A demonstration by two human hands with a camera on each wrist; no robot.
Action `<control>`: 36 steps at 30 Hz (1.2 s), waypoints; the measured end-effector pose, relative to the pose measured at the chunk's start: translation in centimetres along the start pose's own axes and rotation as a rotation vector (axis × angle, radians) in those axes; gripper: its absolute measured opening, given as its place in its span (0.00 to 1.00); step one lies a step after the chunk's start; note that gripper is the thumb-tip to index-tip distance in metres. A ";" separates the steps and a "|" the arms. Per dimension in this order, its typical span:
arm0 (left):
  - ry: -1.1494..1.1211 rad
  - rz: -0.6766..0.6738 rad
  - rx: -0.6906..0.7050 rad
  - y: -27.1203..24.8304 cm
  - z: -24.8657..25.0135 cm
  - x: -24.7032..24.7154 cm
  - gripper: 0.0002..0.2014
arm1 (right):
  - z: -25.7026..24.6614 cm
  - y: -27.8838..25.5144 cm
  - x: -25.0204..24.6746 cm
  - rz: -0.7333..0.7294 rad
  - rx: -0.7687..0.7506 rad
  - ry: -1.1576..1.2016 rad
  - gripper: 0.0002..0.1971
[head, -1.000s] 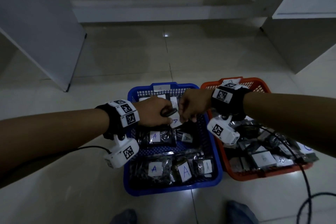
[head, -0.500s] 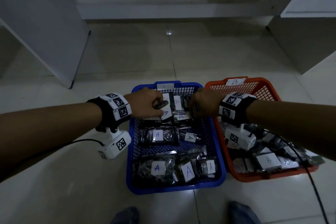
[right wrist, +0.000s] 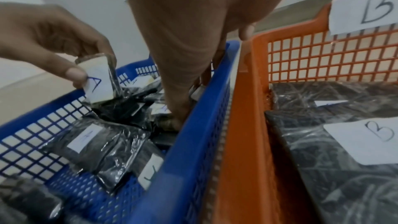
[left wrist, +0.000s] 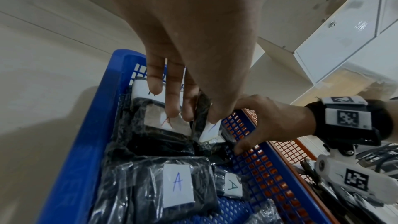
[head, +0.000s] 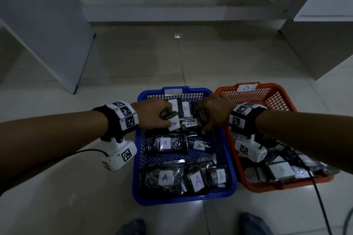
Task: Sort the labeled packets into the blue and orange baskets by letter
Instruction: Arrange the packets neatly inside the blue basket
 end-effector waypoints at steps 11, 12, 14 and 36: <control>-0.004 -0.039 0.016 0.2 -0.3 1.0 0.14 | -1.5 -0.4 -0.4 0.061 -0.098 -0.067 0.27; -0.007 -0.040 0.018 0.2 -0.3 0.9 0.14 | -1.6 -0.4 -0.3 0.047 -0.109 -0.089 0.28; -0.013 -0.044 0.022 0.1 -0.2 0.9 0.14 | -1.6 -0.4 -0.1 0.038 -0.132 -0.120 0.27; -0.048 -0.206 -0.038 -0.3 -0.2 3.1 0.15 | -5.1 -0.9 2.9 -0.253 -0.205 -0.107 0.12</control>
Point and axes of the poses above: each hand's wrist, its own y-axis towards the middle knuckle, its own x-axis out of the palm, z = x × y, the point moved 4 cm from there along y, towards the middle knuckle, and after that the axes turned 7 degrees about -z, right-handed, at the moved point
